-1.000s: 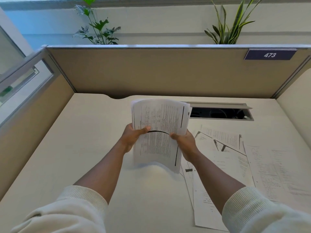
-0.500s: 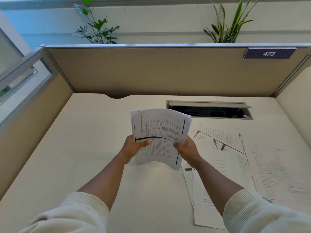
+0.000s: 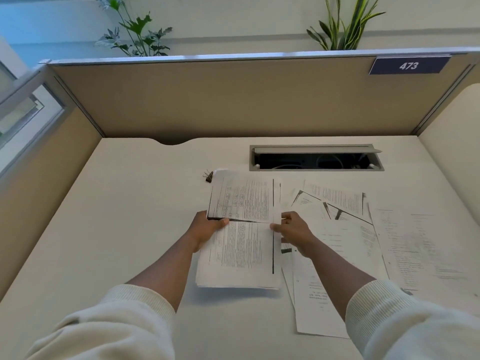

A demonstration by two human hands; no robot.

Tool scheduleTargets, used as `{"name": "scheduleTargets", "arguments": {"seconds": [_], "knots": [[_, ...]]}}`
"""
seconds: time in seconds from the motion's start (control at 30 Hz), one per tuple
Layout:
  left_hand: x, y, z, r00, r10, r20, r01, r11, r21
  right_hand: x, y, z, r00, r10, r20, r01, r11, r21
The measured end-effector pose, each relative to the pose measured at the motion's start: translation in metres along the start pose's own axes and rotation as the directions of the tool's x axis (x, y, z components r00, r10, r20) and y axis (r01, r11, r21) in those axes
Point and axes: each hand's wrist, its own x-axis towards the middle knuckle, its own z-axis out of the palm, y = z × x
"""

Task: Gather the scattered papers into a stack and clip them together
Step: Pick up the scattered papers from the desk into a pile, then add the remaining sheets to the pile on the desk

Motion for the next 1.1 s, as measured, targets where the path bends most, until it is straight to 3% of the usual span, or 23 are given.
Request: {"name": "scheduleTargets", "arguments": {"seconds": [0.07, 0.2, 0.33, 0.43, 0.57, 0.83, 0.93, 1.1], "knots": [[0.0, -0.008, 0.006, 0.999, -0.051, 0.008, 0.051, 0.999, 0.002, 0.001, 0.012, -0.014, 0.995, 0.055, -0.087, -0.057, 0.998, -0.014], [0.005, -0.015, 0.017, 0.994, -0.105, 0.01, 0.105, 0.994, -0.014, 0.005, 0.031, -0.046, 0.944, 0.06, -0.323, -0.132, 0.97, -0.205], [0.013, -0.025, 0.028, 0.988, -0.151, 0.027, 0.15, 0.988, 0.017, 0.006, 0.043, -0.077, 0.82, 0.176, -0.545, -0.405, 0.851, -0.334], [0.018, -0.032, 0.035, 0.984, -0.169, 0.049, 0.168, 0.985, 0.038, 0.004, 0.045, -0.096, 0.724, 0.302, -0.62, -0.577, 0.758, -0.305], [0.021, -0.04, 0.045, 0.981, -0.189, 0.048, 0.186, 0.981, 0.057, -0.001, 0.051, -0.114, 0.662, 0.423, -0.618, -0.696, 0.653, -0.299], [0.028, -0.048, 0.054, 0.974, -0.223, 0.029, 0.221, 0.973, 0.072, -0.002, 0.065, -0.125, 0.652, 0.431, -0.623, -0.734, 0.564, -0.378], [0.029, -0.048, 0.055, 0.974, -0.227, 0.028, 0.224, 0.972, 0.072, 0.002, 0.072, -0.126, 0.654, 0.43, -0.623, -0.72, 0.606, -0.337], [0.029, -0.046, 0.054, 0.972, -0.229, 0.054, 0.226, 0.973, 0.056, 0.009, 0.071, -0.126, 0.74, 0.304, -0.601, -0.566, 0.764, -0.31]]}}
